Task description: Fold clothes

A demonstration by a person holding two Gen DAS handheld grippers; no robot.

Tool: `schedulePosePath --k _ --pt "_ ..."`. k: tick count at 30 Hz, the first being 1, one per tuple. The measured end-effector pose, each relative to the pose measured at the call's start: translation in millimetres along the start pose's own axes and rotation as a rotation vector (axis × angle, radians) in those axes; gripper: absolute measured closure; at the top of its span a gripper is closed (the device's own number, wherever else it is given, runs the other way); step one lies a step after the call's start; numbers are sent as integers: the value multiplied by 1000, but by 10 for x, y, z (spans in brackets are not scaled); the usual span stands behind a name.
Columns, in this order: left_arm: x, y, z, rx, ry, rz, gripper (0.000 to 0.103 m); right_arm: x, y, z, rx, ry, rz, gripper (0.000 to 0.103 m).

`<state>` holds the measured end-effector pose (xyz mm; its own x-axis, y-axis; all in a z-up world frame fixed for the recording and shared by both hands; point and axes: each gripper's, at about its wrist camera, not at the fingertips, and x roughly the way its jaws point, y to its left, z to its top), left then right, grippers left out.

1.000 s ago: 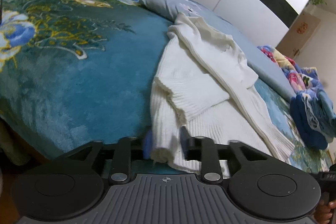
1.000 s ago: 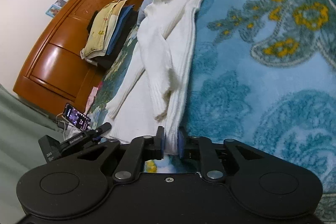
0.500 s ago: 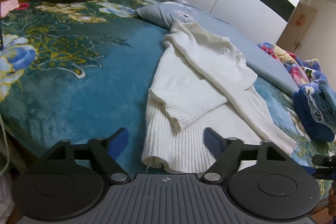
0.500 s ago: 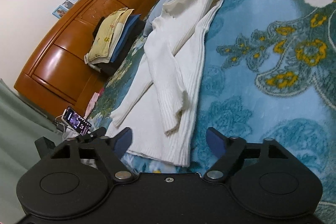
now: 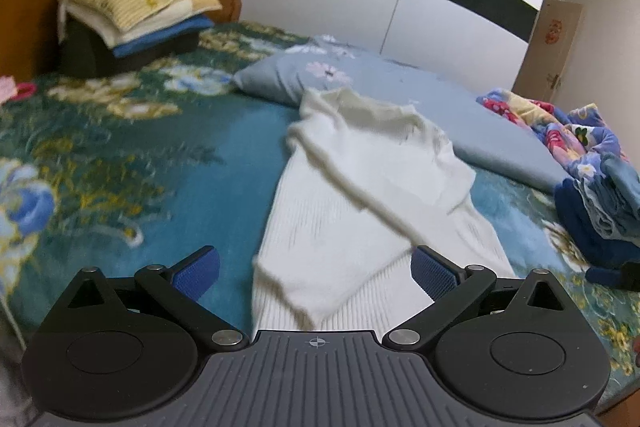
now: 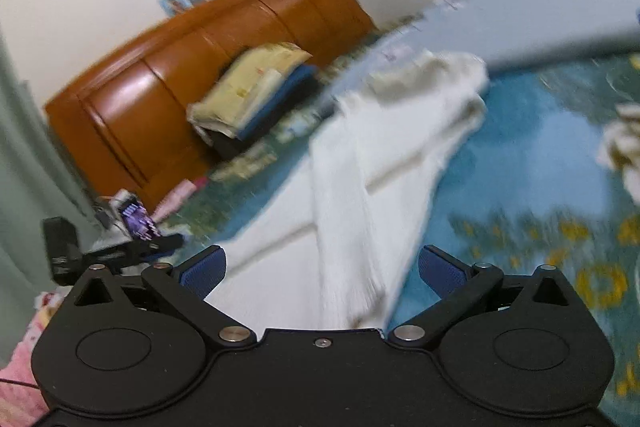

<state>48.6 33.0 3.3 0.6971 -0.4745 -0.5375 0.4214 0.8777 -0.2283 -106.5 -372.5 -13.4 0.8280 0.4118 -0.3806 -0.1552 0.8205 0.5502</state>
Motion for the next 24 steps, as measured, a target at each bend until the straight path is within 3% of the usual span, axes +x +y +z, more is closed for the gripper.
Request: schedulePosePath --k 4,7,11,18,24 --pt "181 -22 143 44 -28 -1 0 -1 -77 175 -6 -84 26 1" --pt "324 -23 256 80 -37 5 0 20 -88 315 -80 -109 15 1" --pt "528 5 376 133 -18 25 0 133 -79 573 -169 -36 13 1" --pt "780 55 513 131 4 25 0 415 -25 937 -302 59 -26 1" --pt "909 -63 709 281 9 8 0 675 82 1128 -439 50 -73 1"
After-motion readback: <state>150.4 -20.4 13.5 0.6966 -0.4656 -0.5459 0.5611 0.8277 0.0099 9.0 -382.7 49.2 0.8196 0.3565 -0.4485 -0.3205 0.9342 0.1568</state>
